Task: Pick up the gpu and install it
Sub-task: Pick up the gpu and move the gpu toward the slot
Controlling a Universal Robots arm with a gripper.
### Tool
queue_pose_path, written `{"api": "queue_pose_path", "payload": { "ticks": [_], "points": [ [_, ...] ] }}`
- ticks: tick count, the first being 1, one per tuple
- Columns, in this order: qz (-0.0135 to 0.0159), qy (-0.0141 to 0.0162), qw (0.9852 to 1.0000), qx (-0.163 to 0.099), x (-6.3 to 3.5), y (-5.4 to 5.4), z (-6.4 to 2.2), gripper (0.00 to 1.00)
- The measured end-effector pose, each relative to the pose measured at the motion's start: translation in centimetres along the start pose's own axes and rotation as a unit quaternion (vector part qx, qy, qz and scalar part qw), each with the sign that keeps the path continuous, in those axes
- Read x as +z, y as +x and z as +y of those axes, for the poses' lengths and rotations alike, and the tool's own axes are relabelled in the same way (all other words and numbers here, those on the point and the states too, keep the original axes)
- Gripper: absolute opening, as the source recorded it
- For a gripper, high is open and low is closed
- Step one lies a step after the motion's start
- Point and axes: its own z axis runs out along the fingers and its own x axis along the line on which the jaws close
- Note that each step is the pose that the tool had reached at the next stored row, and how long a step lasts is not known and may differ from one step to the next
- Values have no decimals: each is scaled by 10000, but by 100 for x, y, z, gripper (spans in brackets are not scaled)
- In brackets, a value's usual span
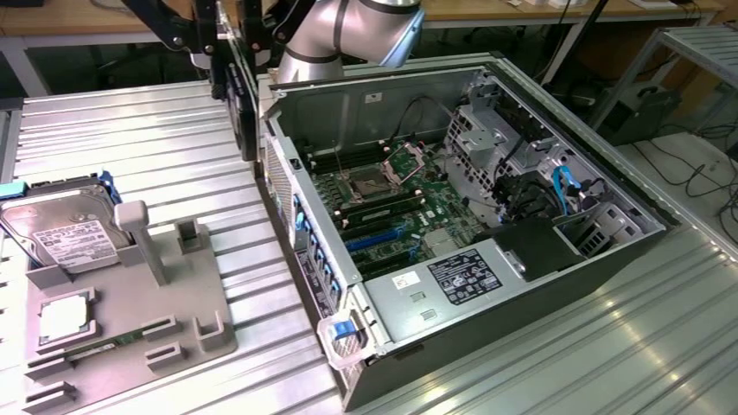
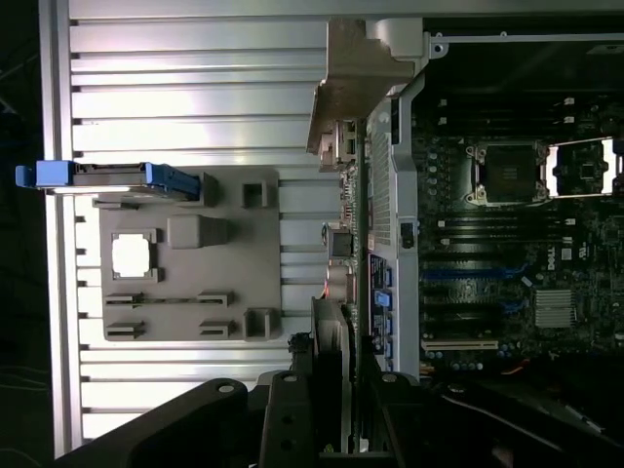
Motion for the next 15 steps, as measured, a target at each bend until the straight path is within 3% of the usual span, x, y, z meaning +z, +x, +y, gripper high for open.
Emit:
{"api": "queue_pose_path", "payload": {
  "ticks": [15],
  "points": [
    [0,0,10000,0,0,-137,2,27]
  ]
}}
